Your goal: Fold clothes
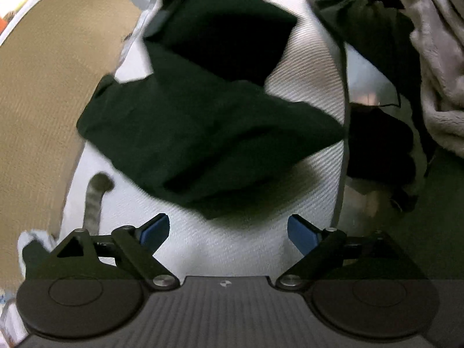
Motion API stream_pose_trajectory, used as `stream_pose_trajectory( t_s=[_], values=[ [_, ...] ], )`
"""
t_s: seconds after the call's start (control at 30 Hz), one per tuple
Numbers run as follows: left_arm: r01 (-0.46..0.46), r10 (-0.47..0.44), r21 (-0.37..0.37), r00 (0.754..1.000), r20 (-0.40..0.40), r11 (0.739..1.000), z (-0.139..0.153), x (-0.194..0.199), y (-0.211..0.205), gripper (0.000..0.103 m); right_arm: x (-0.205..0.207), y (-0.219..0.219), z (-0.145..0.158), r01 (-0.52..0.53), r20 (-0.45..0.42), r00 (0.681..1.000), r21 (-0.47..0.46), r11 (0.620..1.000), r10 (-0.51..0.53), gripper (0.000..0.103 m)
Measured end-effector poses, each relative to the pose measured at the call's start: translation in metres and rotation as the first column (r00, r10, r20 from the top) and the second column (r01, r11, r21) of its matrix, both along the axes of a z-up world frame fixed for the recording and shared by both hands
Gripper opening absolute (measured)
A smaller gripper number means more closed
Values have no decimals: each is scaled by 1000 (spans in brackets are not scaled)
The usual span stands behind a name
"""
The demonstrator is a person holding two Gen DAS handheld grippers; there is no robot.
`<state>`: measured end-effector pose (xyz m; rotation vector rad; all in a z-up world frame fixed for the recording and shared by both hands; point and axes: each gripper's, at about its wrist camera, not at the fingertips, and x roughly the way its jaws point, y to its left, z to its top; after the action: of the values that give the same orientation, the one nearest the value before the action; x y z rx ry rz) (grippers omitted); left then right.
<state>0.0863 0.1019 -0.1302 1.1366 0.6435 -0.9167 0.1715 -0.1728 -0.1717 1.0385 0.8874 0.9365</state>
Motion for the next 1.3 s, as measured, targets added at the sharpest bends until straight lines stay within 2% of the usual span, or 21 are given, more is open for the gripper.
stream_pose_trajectory(
  t_s=[0.13,0.3,0.4,0.5,0.57,0.63,0.7,0.8,0.87,0.93,1.03,1.1,1.17,1.23,1.3],
  values=[
    [12,-5,-69,994,108,998,-6,5,-11,91,14,-4,-1,19,-15,1000,22,1000,-18,13],
    [40,-3,-149,971,239,988,-13,11,-25,91,22,-13,-1,45,-35,998,39,998,-44,13],
    [47,3,-179,964,266,983,-13,22,-30,91,23,-18,-2,61,-42,997,48,997,-59,13],
    [39,27,-226,958,284,973,-12,34,-32,80,24,-24,-5,77,-54,996,51,996,-74,13],
    [14,70,-299,960,269,954,-2,44,-29,73,26,-28,-5,81,-58,995,45,996,-79,13],
    [0,101,-370,963,252,929,9,50,-24,72,27,-33,-4,82,-54,995,25,996,-81,13],
    [2,121,-401,952,281,916,16,52,-22,74,29,-38,-4,85,-57,995,14,996,-84,13],
    [-4,163,-421,926,342,907,17,57,-19,82,33,-43,-6,79,-70,994,14,997,-78,14],
    [16,157,-413,910,382,911,12,58,-21,87,35,-42,-7,72,-68,995,12,997,-71,14],
    [68,105,-374,900,424,925,5,56,-28,87,37,-38,-7,61,-65,996,5,998,-61,14],
    [158,0,-325,900,437,932,-2,52,-43,87,39,-32,-4,43,-48,998,-32,999,-45,14],
    [187,-51,-308,915,401,933,-3,55,-52,79,41,-28,-1,31,-33,999,-63,998,-33,16],
    [144,-36,-329,948,315,933,-1,66,-56,45,43,-24,2,19,-18,1000,-93,995,-21,17],
    [83,8,-366,971,238,927,0,77,-57,38,45,-23,4,19,-12,1000,-118,993,-20,19],
    [-2,85,-447,982,166,895,5,91,-51,31,45,-26,4,27,-15,999,-130,991,-29,30]
  ],
)
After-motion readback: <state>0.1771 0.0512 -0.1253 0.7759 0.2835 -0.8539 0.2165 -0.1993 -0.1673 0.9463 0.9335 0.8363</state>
